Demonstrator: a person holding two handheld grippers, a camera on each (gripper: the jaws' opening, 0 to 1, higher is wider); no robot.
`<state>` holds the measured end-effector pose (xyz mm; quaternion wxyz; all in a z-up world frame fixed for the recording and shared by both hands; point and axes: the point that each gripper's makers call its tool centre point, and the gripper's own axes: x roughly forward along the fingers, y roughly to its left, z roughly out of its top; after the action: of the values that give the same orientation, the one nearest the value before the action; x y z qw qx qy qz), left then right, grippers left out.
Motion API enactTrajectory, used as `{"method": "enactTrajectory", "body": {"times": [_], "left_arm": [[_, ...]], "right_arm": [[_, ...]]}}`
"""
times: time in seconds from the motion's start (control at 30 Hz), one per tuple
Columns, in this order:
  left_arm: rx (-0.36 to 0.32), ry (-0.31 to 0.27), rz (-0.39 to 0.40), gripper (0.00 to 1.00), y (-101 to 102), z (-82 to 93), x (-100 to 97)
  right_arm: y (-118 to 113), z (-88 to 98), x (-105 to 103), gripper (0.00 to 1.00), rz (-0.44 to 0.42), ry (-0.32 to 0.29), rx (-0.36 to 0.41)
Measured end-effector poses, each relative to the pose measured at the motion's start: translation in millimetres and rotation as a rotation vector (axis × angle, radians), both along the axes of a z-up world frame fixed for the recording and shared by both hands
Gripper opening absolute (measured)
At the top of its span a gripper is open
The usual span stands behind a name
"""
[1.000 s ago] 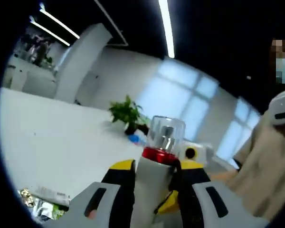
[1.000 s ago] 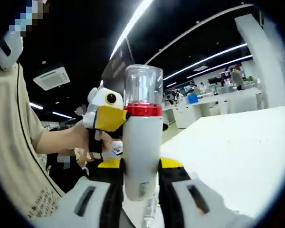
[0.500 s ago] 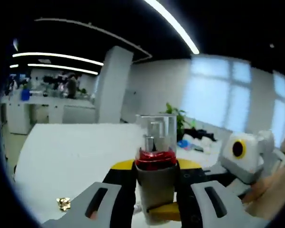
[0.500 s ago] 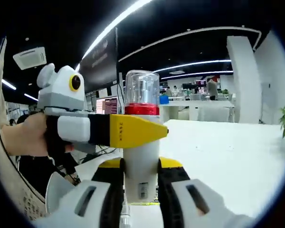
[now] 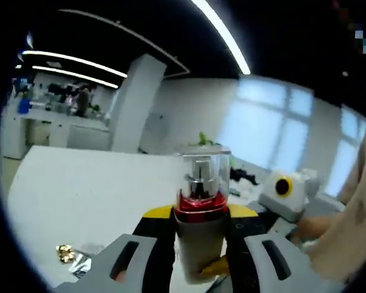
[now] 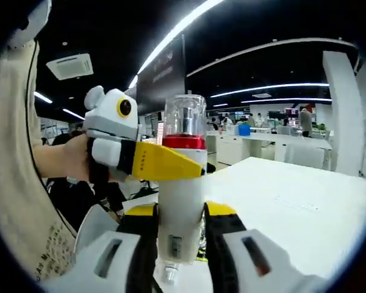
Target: Arrange the skincare products in the storage area until every visible bottle or jar stands upright without overlapping.
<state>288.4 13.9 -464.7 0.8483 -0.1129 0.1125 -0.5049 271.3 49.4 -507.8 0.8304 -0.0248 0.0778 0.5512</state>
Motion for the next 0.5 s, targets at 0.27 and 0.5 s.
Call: {"method": "enactTrajectory", "body": {"times": [0.27,0.5], "left_arm": [[-0.133,0.050,-0.244,0.29,5.6,23.2,-32.3],[-0.185,0.008,-0.399,0.28,-8.5,40.0,-50.4]], "right_arm": [[-4.2,23.9,-27.3,0.31,0.257,0.176,0.199],[6.2,39.5,-47.8,0.29,0.372,0.189,0.274]]}}
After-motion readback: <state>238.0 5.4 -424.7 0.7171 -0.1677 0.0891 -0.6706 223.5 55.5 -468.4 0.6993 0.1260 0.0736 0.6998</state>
